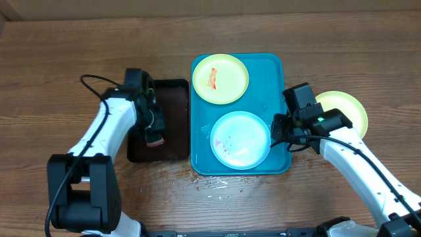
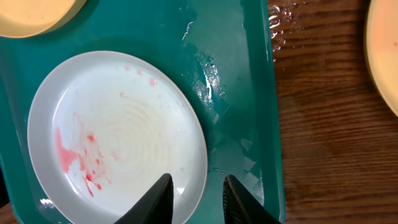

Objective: Clean dirty plates on tray and stack at the side
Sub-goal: 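Grasp the sponge in the black tray with the left gripper and lift it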

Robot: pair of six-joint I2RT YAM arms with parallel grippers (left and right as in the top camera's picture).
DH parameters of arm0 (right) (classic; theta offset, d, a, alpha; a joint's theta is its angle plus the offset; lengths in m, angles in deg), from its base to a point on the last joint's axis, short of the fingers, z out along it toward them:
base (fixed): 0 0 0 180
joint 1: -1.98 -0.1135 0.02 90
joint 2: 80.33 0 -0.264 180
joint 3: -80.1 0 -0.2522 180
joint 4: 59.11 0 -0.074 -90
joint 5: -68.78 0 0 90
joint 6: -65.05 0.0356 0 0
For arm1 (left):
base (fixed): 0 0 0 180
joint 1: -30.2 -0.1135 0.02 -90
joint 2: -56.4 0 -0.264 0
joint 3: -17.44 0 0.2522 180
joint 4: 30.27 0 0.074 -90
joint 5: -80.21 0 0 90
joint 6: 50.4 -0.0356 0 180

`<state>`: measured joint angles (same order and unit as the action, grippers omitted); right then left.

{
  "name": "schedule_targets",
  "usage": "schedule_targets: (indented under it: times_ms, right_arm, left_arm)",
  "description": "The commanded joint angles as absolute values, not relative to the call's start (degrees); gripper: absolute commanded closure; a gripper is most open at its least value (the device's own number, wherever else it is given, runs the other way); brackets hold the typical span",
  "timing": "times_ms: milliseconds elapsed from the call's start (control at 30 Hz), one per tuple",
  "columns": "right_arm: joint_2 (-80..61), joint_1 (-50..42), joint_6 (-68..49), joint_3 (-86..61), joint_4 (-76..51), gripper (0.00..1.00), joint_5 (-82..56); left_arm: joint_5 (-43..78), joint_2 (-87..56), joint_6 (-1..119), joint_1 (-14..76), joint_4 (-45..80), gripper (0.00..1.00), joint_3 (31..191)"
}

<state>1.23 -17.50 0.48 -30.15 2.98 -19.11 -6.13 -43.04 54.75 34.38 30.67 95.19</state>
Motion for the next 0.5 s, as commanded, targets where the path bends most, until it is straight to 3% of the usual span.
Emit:
schedule_targets:
  times_ms: [0, 167, 200, 233, 267, 467]
  right_arm:
    - [0.68, -17.41, 0.13, -29.13, 3.07, 0.71, -19.63]
    - [0.68, -17.41, 0.16, -29.13, 3.75, 0.71, -18.65]
    - [0.68, -17.41, 0.22, -29.13, 3.84, 0.71, -18.54]
    - [0.68, -17.41, 0.33, -29.13, 3.88, 0.71, -18.56]
    - [0.68, -17.41, 0.33, -29.13, 3.84, 0.71, -18.56]
    - [0.68, -17.41, 0.33, -29.13, 4.34, 0.71, -18.56]
  left_arm:
    - [-9.19, -42.8, 55.26, 34.88, 27.48, 0.6, 92.89]
    - [-10.45, -45.14, 56.98, 34.71, 26.48, 0.62, 92.02]
    - [-10.41, -45.71, 56.98, 34.71, 26.26, 0.72, 92.02]
    - [-10.39, -46.49, 57.0, 34.71, 26.08, 0.89, 92.02]
    - [-9.71, -47.43, 56.98, 34.73, 25.86, 0.95, 92.02]
    - [-5.27, -51.98, 56.33, 35.1, 26.78, 0.96, 92.09]
